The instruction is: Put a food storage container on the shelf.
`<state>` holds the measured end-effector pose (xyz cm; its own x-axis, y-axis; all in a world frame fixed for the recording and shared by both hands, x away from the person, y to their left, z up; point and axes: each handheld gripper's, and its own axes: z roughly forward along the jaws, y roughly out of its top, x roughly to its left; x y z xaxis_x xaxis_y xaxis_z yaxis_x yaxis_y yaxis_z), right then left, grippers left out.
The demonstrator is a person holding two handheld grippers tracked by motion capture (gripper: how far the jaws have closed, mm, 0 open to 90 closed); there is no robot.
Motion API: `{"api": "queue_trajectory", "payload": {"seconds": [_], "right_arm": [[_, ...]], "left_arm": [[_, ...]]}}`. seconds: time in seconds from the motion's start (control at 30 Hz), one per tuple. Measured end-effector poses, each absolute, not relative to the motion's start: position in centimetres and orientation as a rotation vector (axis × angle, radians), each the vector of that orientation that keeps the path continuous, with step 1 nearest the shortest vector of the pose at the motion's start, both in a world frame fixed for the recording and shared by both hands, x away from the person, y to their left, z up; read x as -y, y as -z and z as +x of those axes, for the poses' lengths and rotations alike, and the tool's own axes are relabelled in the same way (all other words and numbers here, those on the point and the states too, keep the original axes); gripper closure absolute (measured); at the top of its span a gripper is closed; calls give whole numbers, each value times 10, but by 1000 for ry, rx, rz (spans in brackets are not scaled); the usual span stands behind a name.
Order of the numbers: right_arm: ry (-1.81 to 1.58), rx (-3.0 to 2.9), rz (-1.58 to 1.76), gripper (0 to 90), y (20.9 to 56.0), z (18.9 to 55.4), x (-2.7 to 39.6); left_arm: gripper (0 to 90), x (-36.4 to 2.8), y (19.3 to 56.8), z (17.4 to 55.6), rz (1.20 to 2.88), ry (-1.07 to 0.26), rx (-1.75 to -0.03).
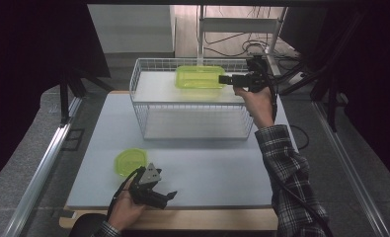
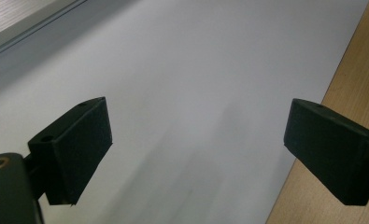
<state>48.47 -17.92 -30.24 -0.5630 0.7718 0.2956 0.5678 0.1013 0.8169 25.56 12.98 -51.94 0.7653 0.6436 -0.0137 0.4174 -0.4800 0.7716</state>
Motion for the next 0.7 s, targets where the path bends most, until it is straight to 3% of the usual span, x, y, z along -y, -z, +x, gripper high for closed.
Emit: {"api": "queue_trajectory", "payload": {"seconds": [0.7], "right_arm": [[-1428, -2241, 1167, 137, 315, 443, 180]], "left_arm": [[72, -131, 517, 256, 2139, -358, -809]]}}
